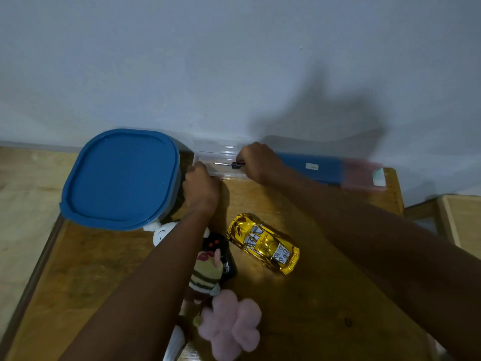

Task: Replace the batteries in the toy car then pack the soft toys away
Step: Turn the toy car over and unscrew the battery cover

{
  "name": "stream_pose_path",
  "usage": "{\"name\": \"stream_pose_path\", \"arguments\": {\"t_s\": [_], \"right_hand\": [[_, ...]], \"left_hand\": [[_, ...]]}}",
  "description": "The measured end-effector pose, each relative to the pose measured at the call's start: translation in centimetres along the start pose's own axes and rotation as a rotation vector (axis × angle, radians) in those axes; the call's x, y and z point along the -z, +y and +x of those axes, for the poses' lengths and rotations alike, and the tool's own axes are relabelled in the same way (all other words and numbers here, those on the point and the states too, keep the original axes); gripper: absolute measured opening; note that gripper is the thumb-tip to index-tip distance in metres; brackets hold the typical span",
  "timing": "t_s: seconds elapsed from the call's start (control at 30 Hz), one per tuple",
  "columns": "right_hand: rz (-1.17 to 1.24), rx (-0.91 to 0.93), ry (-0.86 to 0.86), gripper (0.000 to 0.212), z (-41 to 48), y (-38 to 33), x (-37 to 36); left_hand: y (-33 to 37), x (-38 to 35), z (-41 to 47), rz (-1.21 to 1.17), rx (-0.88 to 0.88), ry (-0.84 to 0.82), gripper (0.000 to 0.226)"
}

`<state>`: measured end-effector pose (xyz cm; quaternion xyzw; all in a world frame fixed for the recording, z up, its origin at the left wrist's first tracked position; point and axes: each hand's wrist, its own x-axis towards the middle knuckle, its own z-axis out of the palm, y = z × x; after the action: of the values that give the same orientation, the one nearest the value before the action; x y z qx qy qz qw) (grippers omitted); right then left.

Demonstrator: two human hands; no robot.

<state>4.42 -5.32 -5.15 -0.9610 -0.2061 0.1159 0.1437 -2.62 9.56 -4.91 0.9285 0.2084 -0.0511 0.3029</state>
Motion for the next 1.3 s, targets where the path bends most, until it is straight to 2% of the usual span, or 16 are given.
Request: {"name": "stream_pose_path", "arguments": {"t_s": [0.17, 0.3, 0.43, 0.5, 0.67, 0.83, 0.93, 1.07, 1.23, 1.3], "right_hand": [[0.247, -0.084, 0.138, 0.018, -4.5, -0.5, 1.5], [0.389, -0.285, 0.12, 0.011, -10.6, -0.2, 0.9], [0.543, -0.531, 0.112, 0.012, -16.2, -0.3, -0.6], [0.625, -0.59, 0.132, 0.013, -18.2, -0.4, -1.4], [0.682, -0.64, 0.142, 0.019, -20.9, 0.1, -2.1], [0.656, -0.579, 0.158, 0.01, -21.7, 0.9, -1.4], [0.629, -0.504, 0.112, 0.012, -22.6, 1.6, -1.2], [0.746, -0.503, 0.086, 0.013, -24.1, 2.7, -0.4], [0.793, -0.45, -0.02, 0.015, -25.5, 3.2, 1.8], [0.879, -0.472, -0.053, 0.013, -25.9, 2.8, 2.3]], "left_hand": [[0.9, 0.7, -2.0, -0.008, -0.07, -0.011, 0.064], [1.0, 0.8, -6.7, 0.033, -0.172, 0.038, 0.048], [0.8, 0.6, -12.4, 0.124, -0.184, -0.072, 0.048], [0.8, 0.3, -14.3, 0.176, -0.174, -0.121, 0.052], [1.9, -1.3, -16.0, 0.323, -0.234, -0.163, 0.064], [3.8, -2.7, -16.1, 0.322, -0.086, -0.207, 0.076], [4.7, -3.4, -16.5, 0.202, 0.072, -0.237, 0.08], [5.9, -3.8, -17.1, -0.01, 0.219, -0.208, 0.088], [5.0, -2.9, -18.5, -0.316, 0.232, -0.204, 0.11], [4.1, -2.2, -19.3, -0.535, 0.272, -0.23, 0.108]]}}
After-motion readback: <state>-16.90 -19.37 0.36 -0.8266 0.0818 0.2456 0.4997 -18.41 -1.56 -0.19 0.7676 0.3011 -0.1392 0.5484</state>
